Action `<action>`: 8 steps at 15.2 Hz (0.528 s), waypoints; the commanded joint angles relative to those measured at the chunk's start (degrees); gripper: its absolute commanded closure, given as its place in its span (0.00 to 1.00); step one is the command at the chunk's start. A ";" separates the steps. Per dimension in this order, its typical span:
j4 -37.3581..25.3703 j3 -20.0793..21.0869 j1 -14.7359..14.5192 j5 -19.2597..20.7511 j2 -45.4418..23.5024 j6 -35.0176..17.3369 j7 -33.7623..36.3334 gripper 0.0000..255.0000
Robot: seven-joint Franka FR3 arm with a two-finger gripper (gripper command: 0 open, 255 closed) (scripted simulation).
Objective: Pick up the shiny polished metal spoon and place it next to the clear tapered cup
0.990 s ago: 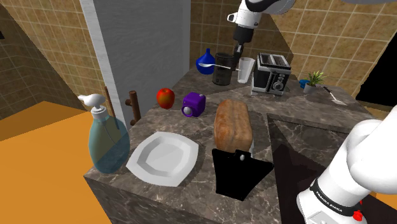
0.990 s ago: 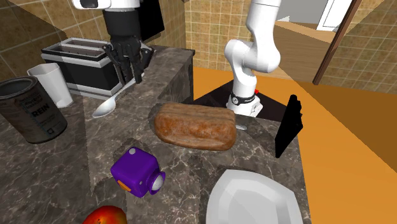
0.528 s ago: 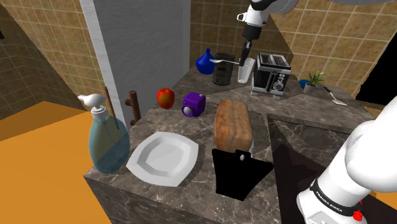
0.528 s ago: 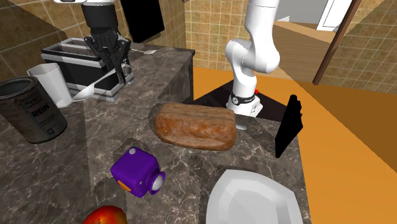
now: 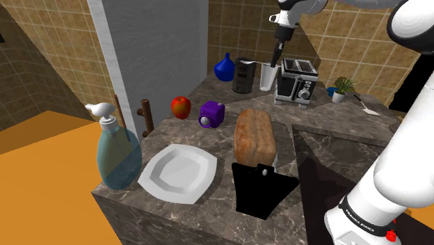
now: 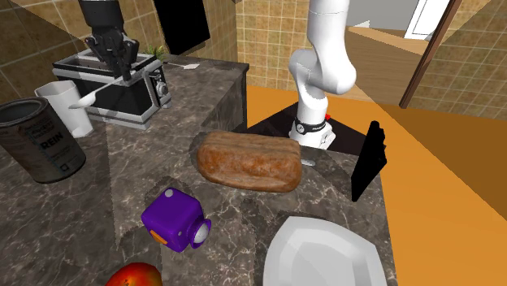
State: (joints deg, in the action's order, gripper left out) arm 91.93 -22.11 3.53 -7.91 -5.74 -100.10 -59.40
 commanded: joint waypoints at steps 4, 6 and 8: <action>-8.06 -1.95 3.94 -3.22 -7.03 2.27 -5.67 1.00; -6.22 -1.88 3.80 -3.16 -6.81 0.65 -5.79 1.00; -4.48 -1.84 3.67 -3.13 -6.65 -0.94 -5.93 1.00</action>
State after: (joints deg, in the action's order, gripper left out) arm 86.54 -23.95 7.26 -11.06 -12.50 -100.21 -65.21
